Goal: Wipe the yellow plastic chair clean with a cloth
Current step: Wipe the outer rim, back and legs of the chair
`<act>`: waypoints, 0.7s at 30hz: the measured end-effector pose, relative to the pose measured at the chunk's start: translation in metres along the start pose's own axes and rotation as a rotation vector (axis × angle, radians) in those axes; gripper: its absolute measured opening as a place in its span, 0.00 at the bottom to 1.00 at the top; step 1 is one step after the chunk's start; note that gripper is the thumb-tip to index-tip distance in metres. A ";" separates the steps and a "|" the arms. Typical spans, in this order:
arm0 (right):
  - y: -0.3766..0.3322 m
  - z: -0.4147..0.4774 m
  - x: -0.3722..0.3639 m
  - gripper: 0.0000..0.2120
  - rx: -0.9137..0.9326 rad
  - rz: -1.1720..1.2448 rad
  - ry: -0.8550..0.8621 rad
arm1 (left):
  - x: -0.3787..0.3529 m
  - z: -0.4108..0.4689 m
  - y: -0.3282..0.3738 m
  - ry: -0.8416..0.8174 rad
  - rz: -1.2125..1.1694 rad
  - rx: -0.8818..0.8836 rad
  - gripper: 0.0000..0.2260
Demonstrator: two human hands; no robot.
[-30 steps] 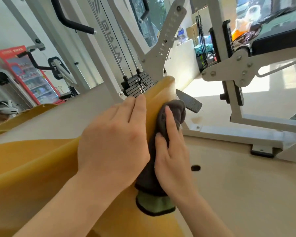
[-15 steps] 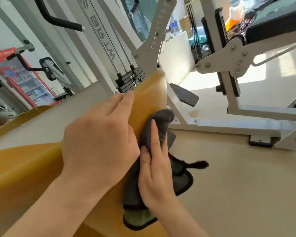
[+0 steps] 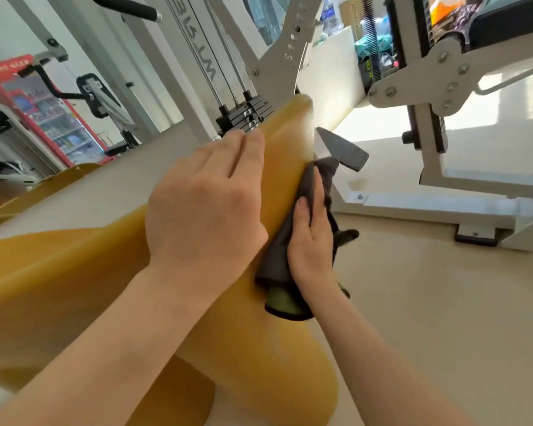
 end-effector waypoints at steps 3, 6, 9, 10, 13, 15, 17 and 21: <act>0.071 -0.042 -0.015 0.25 -0.334 -0.045 -0.158 | 0.002 -0.002 -0.003 -0.052 -0.068 -0.006 0.22; 0.070 -0.059 -0.020 0.25 -0.390 0.010 -0.210 | 0.010 -0.012 -0.013 -0.070 -0.167 -0.032 0.20; 0.008 -0.062 -0.019 0.26 -0.107 0.008 -0.163 | 0.018 -0.038 -0.036 -0.072 -0.164 0.019 0.22; -0.018 -0.065 -0.021 0.27 0.034 -0.031 -0.161 | 0.020 -0.046 -0.040 -0.067 -0.145 0.016 0.22; -0.060 -0.085 -0.038 0.30 0.362 -0.226 -0.205 | 0.021 -0.052 -0.043 -0.053 -0.160 -0.037 0.21; -0.045 -0.098 -0.046 0.30 0.405 -0.314 -0.241 | 0.023 -0.048 -0.044 -0.061 -0.200 -0.059 0.21; -0.005 -0.110 -0.044 0.29 0.277 -0.354 -0.297 | 0.023 -0.049 -0.045 -0.079 -0.230 -0.070 0.22; 0.059 -0.113 -0.019 0.27 -0.071 -0.261 -0.308 | 0.021 -0.052 -0.046 -0.074 -0.189 -0.056 0.21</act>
Point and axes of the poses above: each hand's wrist, its own z-axis towards the middle knuckle, its own x-axis out of the back of the hand, y = z × x, the point moved 10 cm from there along z, towards the middle knuckle, and after that the axes turned 2 degrees about -x, right-handed, at the moved point
